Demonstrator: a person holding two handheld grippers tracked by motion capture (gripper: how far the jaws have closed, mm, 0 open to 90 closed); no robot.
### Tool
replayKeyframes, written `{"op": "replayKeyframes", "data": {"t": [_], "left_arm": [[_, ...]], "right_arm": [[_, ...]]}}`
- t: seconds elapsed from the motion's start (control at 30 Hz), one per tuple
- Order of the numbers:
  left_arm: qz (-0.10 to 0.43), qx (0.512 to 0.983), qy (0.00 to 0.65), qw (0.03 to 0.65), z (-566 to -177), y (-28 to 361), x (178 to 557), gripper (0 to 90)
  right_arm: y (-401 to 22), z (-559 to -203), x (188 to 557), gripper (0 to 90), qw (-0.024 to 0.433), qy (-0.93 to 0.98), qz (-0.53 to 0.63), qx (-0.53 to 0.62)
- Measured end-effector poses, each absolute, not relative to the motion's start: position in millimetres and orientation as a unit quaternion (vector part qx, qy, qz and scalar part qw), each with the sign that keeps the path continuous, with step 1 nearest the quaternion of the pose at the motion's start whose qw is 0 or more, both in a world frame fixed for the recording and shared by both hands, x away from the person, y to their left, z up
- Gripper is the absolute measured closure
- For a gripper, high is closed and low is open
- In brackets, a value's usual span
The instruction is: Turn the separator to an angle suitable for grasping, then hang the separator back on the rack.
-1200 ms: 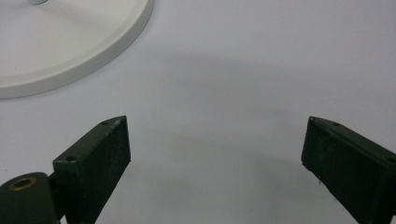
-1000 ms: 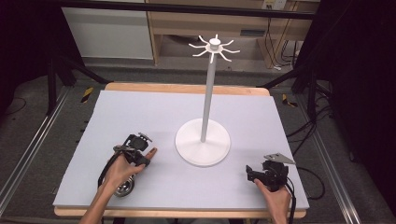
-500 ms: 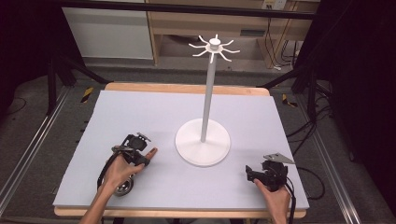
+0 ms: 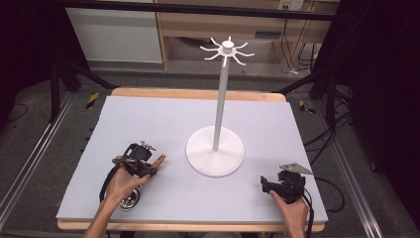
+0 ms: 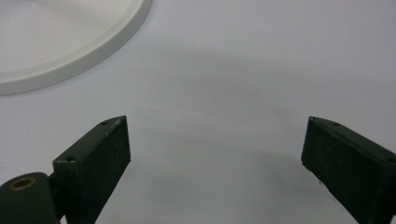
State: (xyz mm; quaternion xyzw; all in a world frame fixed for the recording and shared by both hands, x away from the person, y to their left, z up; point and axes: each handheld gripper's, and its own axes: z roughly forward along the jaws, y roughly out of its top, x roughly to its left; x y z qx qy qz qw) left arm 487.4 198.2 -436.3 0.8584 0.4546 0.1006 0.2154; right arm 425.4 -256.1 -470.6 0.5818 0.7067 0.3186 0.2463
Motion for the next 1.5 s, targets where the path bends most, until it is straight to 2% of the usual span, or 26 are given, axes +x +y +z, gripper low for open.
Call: {"op": "replayKeyframes", "data": {"t": [0.67,1.07,1.5], "left_arm": [[0.157,0.820,0.443,0.325,-391,220,459,67.5],[0.214,0.771,0.432,0.417,-364,223,451,67.5],[0.235,0.728,0.416,0.491,-342,221,448,67.5]], "right_arm": [[-257,-470,425,8.5,0.252,0.701,0.321,0.585],[-258,-469,424,8.5,0.258,0.693,0.329,0.587],[-260,-465,423,8.5,0.268,0.680,0.343,0.590]]}}
